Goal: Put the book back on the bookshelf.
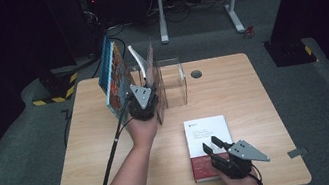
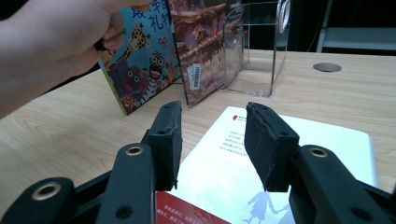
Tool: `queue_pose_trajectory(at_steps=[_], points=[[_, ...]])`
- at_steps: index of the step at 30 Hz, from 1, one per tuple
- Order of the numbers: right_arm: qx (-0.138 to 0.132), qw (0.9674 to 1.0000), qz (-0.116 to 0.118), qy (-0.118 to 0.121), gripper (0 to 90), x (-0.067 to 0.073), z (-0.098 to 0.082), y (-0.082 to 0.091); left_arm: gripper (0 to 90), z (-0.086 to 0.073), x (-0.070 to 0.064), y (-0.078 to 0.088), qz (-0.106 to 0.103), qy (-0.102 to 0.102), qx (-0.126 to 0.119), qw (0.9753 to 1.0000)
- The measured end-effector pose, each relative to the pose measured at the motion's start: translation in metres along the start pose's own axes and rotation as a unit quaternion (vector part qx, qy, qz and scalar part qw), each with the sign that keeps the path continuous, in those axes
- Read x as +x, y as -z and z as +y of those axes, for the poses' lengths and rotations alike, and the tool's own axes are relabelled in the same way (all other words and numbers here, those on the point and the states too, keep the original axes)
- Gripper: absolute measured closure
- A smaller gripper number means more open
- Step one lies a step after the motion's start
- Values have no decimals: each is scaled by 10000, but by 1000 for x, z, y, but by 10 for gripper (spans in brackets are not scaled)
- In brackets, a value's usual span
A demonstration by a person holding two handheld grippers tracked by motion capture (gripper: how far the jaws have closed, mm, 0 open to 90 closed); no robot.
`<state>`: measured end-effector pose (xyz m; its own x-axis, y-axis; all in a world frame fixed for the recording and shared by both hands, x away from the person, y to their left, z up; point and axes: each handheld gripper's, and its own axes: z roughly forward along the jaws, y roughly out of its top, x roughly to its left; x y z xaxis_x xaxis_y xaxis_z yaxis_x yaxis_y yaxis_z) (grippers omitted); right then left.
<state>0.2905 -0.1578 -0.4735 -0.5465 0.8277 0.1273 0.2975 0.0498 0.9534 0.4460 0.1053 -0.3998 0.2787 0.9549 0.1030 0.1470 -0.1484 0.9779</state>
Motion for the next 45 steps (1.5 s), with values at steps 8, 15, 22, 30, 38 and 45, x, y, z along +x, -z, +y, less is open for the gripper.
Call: queue_pose_trajectory(at_steps=[8, 15, 22, 30, 38, 45], points=[[14, 10000, 26, 29, 564, 3, 0, -1, 631, 20, 9, 7, -113, 44, -35, 9999], [33, 10000, 47, 57, 563, 4, 0, -1, 628, 27, 12, 2, -185, 157, 73, 9997], [21, 10000, 46, 57, 563, 3, 0, -1, 811, 29, 8, 3, -13, 106, 106, 9999], [31, 10000, 47, 65, 563, 4, 0, -1, 841, 26, 6, 2, 178, 166, -85, 9997], [15, 10000, 31, 60, 564, 3, 0, -1, 843, 25, 13, -5, 352, 411, -252, 9982], [10, 10000, 30, 61, 565, 2, 0, -1, 843, 25, 15, -8, 508, 345, -383, 9974]])
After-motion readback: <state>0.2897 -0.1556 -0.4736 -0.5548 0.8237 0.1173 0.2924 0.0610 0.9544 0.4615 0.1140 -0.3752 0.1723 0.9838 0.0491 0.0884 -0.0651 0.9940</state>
